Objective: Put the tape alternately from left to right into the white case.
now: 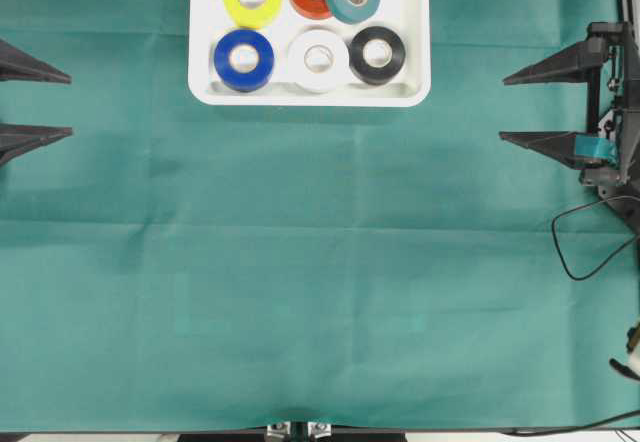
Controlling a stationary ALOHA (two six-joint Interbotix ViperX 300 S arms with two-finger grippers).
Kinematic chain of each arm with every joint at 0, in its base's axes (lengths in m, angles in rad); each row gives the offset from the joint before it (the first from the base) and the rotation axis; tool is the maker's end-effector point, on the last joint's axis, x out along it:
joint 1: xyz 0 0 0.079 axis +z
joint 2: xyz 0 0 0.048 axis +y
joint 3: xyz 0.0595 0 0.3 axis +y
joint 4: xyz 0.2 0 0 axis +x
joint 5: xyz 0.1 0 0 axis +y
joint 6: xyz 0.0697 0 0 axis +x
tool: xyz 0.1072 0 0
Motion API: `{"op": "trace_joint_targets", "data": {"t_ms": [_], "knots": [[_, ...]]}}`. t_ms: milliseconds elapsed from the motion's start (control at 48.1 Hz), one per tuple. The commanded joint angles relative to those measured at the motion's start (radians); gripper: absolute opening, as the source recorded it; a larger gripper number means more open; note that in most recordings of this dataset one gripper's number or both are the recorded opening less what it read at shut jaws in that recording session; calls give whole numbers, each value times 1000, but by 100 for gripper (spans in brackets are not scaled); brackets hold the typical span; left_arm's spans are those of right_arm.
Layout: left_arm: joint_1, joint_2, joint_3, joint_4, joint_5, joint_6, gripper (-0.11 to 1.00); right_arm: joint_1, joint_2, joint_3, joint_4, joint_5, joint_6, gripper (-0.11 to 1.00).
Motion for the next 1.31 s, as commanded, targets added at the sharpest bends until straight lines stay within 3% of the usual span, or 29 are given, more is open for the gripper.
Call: {"op": "trace_joint_targets", "data": {"t_ms": [0, 1290], "knots": [[6, 8, -12, -2, -9, 2, 93, -2, 3, -11, 3, -3, 2, 81], [5, 6, 17, 0, -9, 6, 93, -2, -54, 40, 3, -5, 2, 81]]}}
